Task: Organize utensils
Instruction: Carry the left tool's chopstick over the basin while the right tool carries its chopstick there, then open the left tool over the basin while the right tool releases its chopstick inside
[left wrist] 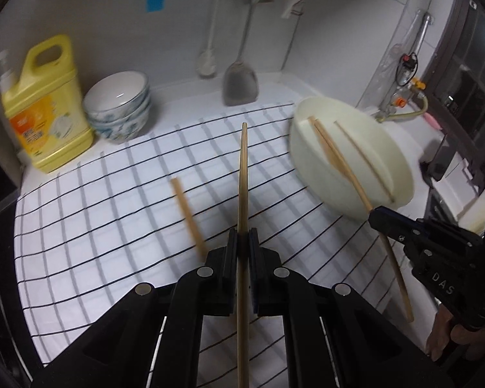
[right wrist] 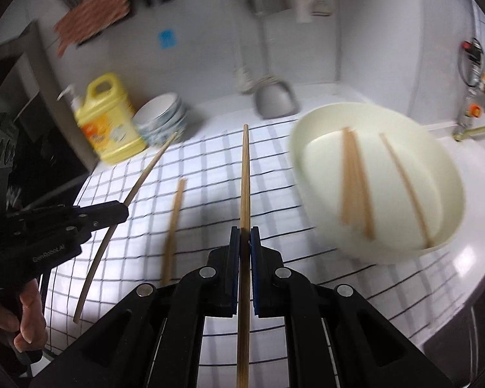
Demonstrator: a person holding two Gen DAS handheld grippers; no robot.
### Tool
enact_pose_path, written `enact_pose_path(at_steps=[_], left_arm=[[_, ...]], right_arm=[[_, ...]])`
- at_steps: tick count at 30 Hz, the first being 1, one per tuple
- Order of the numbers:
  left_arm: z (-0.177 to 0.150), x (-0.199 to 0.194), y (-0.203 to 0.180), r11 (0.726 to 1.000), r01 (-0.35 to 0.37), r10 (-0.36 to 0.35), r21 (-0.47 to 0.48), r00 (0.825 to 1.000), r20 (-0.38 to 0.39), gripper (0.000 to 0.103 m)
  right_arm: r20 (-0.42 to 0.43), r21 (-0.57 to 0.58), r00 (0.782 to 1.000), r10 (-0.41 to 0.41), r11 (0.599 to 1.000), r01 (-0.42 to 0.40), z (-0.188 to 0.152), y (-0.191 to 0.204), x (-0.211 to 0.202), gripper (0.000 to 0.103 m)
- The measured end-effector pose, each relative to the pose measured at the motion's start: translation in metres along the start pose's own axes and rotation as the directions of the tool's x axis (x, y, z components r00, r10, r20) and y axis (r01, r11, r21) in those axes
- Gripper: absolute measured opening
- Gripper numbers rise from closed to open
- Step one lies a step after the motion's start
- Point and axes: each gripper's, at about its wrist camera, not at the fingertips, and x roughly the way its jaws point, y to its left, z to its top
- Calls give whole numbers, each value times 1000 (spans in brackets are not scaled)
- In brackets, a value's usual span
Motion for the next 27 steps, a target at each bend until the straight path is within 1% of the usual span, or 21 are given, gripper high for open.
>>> enact_pose_path(at_steps=[2, 5, 8, 10, 13, 15, 20, 27], left_arm=[[15, 4, -21, 1000, 20, -20, 6, 1000, 9, 7], [39, 17, -58, 999, 11, -12, 37, 1000, 15, 7], [64, 34, -95, 998, 51, -52, 43, 999, 11, 7], [80, 49, -114, 997, 62, -62, 47, 998, 6, 7], [99, 74, -136, 996, 73, -73, 43, 997, -10, 7], [109, 91, -149, 997, 66, -65, 44, 998, -20, 7], [128, 134, -167, 998, 59, -59, 9, 996, -65, 7], [138, 172, -181, 1000, 7, -6, 10, 994, -107, 7]], right_arm=[[20, 8, 1000, -6, 1000, 6, 7, -21, -6, 6], [38, 30, 999, -25, 999, 24, 21, -62, -6, 6], [51, 85, 998, -40, 996, 35, 37, -109, -5, 6], [45, 104, 997, -62, 993, 57, 44, -136, -3, 6], [25, 128, 997, -71, 990, 67, 53, -170, 7, 6], [14, 143, 998, -69, 987, 66, 58, -188, 14, 6], [-24, 189, 999, -45, 981, 48, 69, -214, 35, 6], [-71, 209, 997, -3, 978, 18, 83, -230, 63, 6]])
